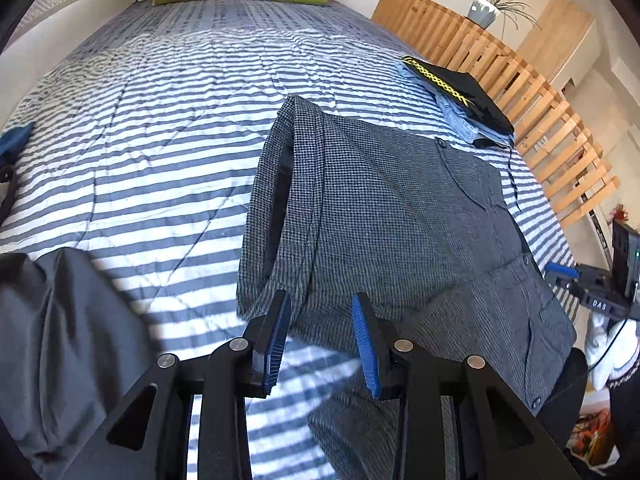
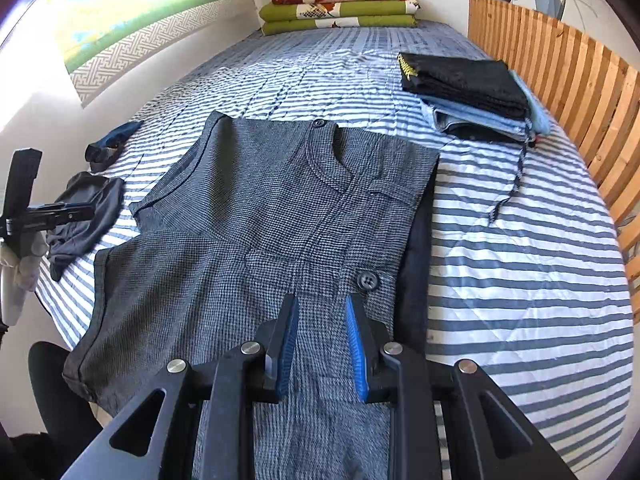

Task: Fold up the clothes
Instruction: 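Grip the jacket front near the button with the right tool while the left tool pulls the hem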

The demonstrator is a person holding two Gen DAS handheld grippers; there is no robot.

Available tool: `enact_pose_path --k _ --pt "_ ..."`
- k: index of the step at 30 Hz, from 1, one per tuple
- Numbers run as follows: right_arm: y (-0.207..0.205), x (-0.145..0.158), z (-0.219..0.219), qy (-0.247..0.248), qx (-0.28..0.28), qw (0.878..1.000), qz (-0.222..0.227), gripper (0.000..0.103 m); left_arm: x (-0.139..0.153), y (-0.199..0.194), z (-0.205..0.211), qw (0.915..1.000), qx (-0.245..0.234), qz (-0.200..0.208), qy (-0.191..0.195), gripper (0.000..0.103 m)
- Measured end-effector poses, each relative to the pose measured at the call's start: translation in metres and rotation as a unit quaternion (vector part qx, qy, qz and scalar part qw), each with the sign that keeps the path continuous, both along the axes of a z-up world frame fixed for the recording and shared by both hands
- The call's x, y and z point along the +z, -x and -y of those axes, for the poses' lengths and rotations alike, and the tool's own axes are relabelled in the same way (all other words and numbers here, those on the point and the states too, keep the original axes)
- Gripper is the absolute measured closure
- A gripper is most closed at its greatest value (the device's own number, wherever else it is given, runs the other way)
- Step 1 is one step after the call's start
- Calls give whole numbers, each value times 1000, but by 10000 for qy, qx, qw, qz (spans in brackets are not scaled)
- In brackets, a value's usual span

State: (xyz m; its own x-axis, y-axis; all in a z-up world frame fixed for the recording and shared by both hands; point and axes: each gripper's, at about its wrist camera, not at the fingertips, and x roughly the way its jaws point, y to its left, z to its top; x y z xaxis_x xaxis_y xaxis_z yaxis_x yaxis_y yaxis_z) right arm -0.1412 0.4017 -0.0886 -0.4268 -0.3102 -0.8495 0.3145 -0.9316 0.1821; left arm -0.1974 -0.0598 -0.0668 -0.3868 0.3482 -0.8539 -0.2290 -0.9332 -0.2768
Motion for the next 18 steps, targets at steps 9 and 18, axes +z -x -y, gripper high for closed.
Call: enact_pose_path --k 9,18 --pt "32 -54 -4 138 -239 9979 580 81 -56 51 -5 9976 -80 683 -28 62" --pt "26 -50 1 -53 -103 9985 526 81 -65 52 -11 9966 -181 807 11 61"
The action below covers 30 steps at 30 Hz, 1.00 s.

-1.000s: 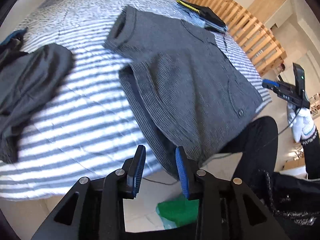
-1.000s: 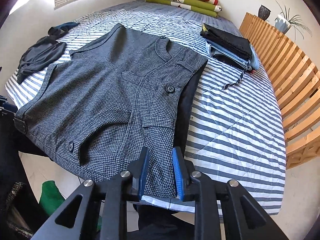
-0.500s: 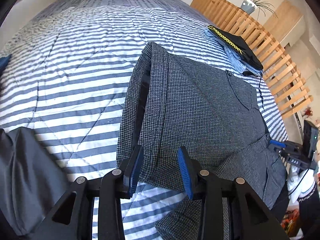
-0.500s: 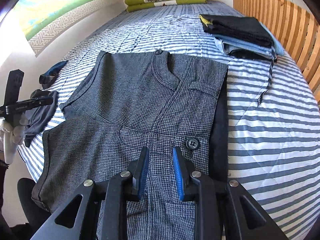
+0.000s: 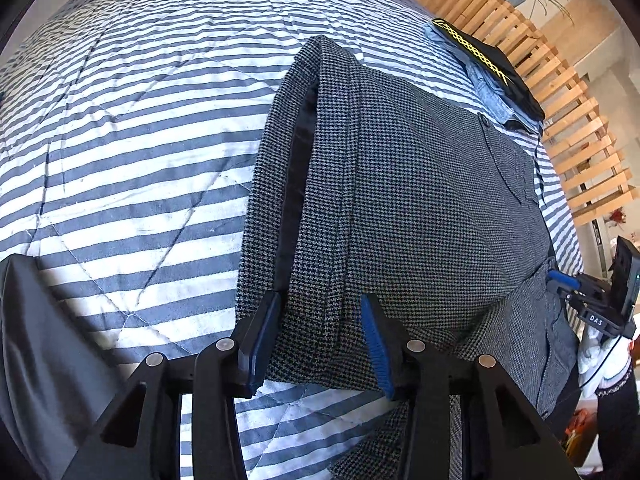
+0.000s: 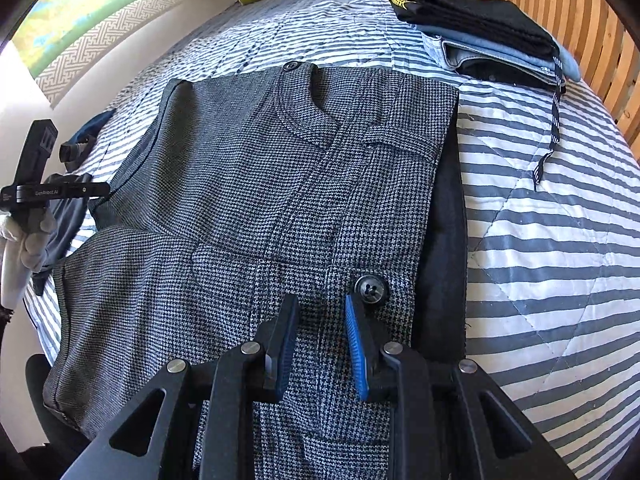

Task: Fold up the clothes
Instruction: 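Grip the jacket front near the button with the right tool while the left tool pulls the hem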

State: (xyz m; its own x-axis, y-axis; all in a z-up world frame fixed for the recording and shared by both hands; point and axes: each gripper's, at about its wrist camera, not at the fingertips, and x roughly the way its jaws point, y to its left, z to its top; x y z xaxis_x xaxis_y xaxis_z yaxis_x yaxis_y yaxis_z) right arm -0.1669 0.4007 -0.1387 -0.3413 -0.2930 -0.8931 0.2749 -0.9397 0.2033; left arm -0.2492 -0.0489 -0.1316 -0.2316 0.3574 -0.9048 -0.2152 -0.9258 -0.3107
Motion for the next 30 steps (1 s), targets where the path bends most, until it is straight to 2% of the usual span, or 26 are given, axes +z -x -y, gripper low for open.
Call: enact_pose_path --k 1,3,7,10,14,17,20,22,25,27,30 --pt "0 -1 0 -6 2 10000 1 81 2 -2 -3 9999 -39 -102 78 69" --pt "-1 -1 -2 -10 -4 10000 13 81 7 -7 -4 9994 -65 -262 223 97" --pt "0 -1 1 -102 27 9999 42 81 23 -20 7 9986 81 -524 41 98" --pt "-8 0 3 -236 165 9996 82 81 31 -43 22 9978 164 -589 -241 98" --pt "-26 -12 4 -525 396 9977 188 81 10 -65 27 9993 30 -371 -107 97" --pt "-30 -10 8 -687 502 9963 88 81 1 -58 27 9994 135 -327 -18 94" --pt "-26 -1 9 -627 466 9969 49 81 18 -49 24 9978 283 -596 39 83" --pt "-26 10 10 -538 486 9973 -91 81 32 -46 17 9957 307 -871 2 83" --pt "-24 20 13 -347 497 9978 -277 81 40 -44 -7 9936 -48 -1128 40 83" --pt "-20 16 18 -290 472 9982 -216 81 30 -41 -24 9948 -331 -965 22 83" --pt "-15 0 29 -338 555 9979 -38 81 -7 -38 -41 9970 -488 -506 338 83"
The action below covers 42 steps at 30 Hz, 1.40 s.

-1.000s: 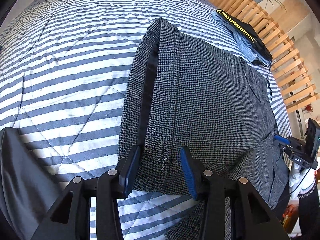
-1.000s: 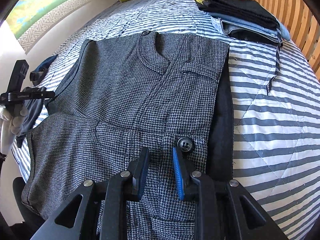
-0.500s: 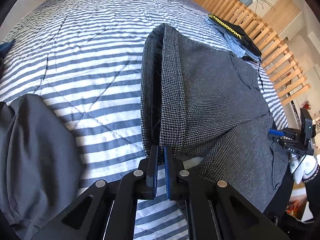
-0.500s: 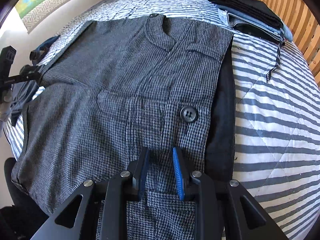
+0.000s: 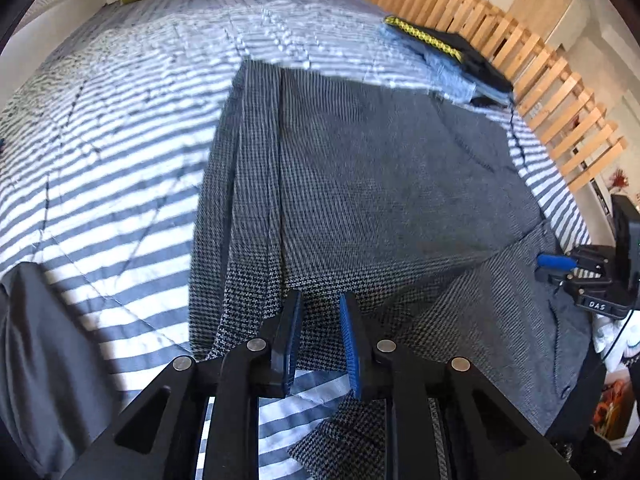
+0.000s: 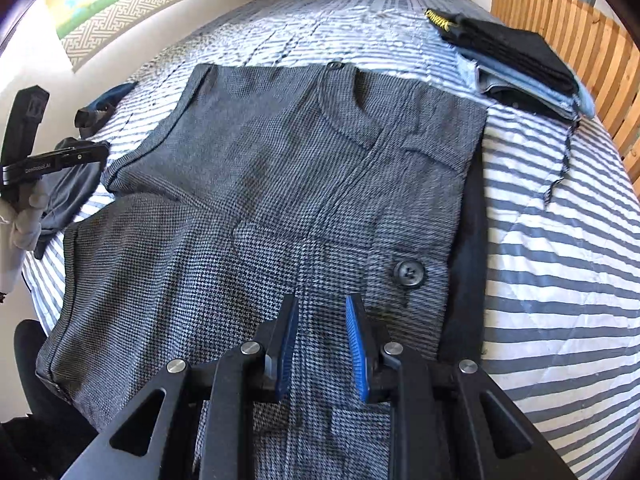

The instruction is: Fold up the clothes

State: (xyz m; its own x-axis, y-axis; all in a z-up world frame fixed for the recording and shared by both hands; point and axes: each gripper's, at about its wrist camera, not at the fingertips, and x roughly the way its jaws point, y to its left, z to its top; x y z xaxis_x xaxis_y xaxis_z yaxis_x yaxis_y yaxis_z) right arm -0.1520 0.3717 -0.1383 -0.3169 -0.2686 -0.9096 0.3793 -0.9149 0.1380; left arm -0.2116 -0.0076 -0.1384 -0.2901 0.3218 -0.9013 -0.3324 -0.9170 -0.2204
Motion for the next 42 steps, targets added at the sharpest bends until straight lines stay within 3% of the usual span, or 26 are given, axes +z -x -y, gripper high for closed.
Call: enact_pose_path --k 1,3,6,8,10,14,16,21,25,27,33,35,37,38,39,42 --pt "3 -6 2 -68 29 10000 43 81 -11 2 -2 9999 14 132 91 83" --pt "3 -8 4 -130 69 9999 21 81 -11 0 -6 9999 66 24 101 83" --pt "-2 8 -5 7 -9 10000 -9 81 18 -22 0 9995 83 -291 130 80" --pt "-18 21 -15 71 85 9999 -104 80 40 -52 -1 9979 -193 -573 249 75" --pt "-41 36 -28 13 210 9995 -256 72 59 -90 -2 9956 -511 -747 260 67" --pt "-82 53 -57 -67 137 9988 -462 67 84 -173 -20 9901 -1146 -809 45 54" --pt "-99 54 -70 -171 75 9988 -442 67 81 -209 -46 9832 -1643 -770 208 51" --pt "-132 51 -75 -321 293 9984 -373 67 39 -272 -104 9598 -2636 -368 895 50" --pt "-150 45 -56 -557 964 9927 -457 59 8 -294 -126 9468 -2904 -233 1371 44" --pt "-154 37 -44 -651 1248 9891 -423 59 -4 -293 -126 9448 -2881 -213 1546 41" --pt "-176 12 -21 -1438 2092 9658 -522 57 -15 -301 -132 9340 -2979 -459 1917 41" --pt "-183 9 -19 -1663 2301 9568 -622 52 -20 -301 -135 9257 -3095 -569 2101 42" --pt "-190 5 -16 -1912 2498 9462 -754 48 -22 -304 -139 9196 -3160 -633 2246 51" --pt "-194 2 -16 -1999 2581 9418 -797 48 -21 -303 -140 9172 -3151 -689 2338 64" --pt "-196 -1 -16 -2106 2636 9375 -855 48 -18 -301 -141 9180 -3098 -717 2367 71" --pt "-199 -6 -15 -2303 2692 9306 -924 48 -2 -294 -136 9308 -2961 -679 2034 78"
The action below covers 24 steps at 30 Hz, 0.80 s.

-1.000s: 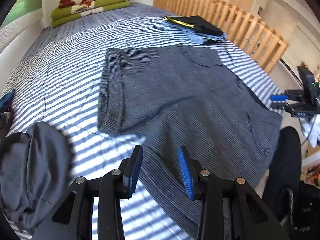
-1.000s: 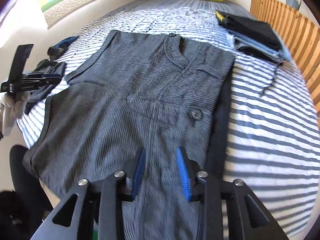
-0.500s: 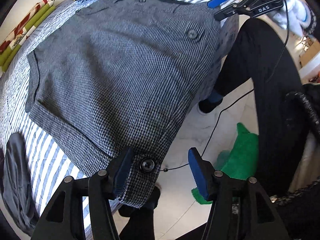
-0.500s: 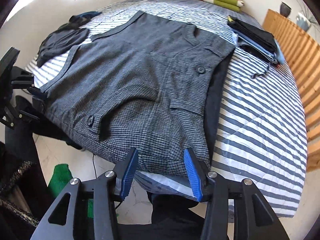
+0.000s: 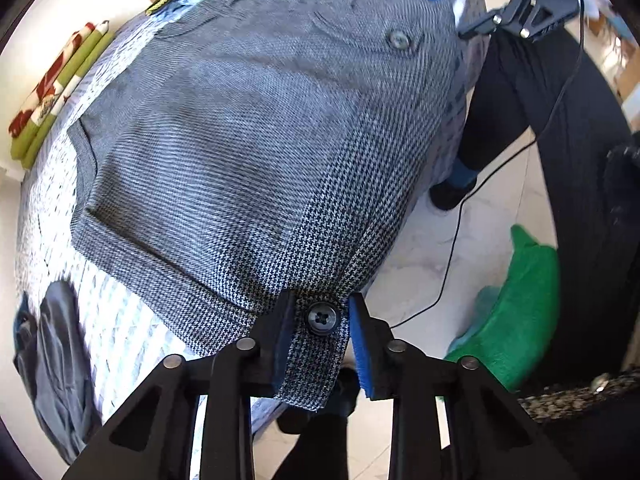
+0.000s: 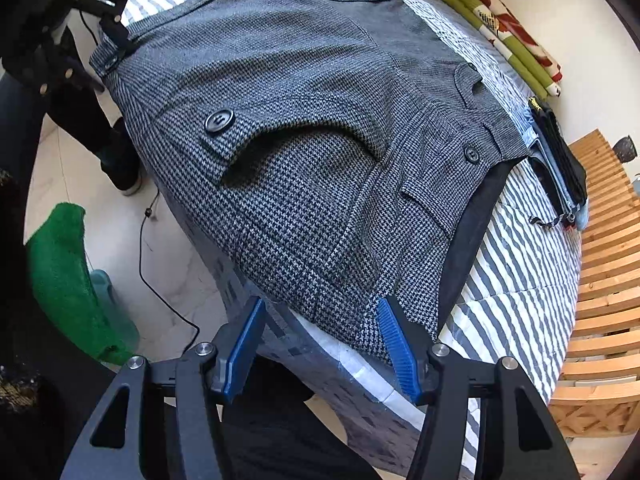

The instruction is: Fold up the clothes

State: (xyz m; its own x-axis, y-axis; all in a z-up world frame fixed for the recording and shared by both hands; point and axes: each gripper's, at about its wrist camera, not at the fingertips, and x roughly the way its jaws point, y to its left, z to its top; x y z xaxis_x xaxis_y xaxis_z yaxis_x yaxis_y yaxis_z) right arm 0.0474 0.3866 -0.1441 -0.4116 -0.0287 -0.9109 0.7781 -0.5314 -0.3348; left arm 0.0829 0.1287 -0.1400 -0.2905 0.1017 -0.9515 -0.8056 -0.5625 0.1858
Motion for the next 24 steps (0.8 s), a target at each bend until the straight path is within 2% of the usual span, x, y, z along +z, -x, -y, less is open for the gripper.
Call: enact_pose_path --k 2,3,4,6,8,13,16,20,24 --pt "4 7 -2 125 -128 9998 5 59 12 3 4 9998 10 -146 -155 78" --pt "8 13 -4 239 -218 9995 71 70 23 5 5 9994 42 -234 -241 78" --pt "12 20 -8 447 -309 9984 186 77 33 6 8 9989 91 -312 -334 79" --pt "17 37 -11 775 -446 9956 280 85 59 15 15 9964 318 -537 -577 79" --pt "21 57 -12 1006 -497 9935 170 88 84 26 28 9933 502 -684 -779 80" --pt "40 106 -6 1303 -610 9892 -281 90 154 63 40 9821 696 -1466 -961 80" --pt "56 135 1 1441 -708 9849 -644 91 185 101 47 9752 765 -1799 -1037 80" --pt "105 161 3 1618 -949 9775 -960 91 211 163 44 9687 884 -2107 -973 80" --pt "168 166 11 1722 -1314 9719 -924 92 215 236 43 9696 1037 -1981 -996 80"
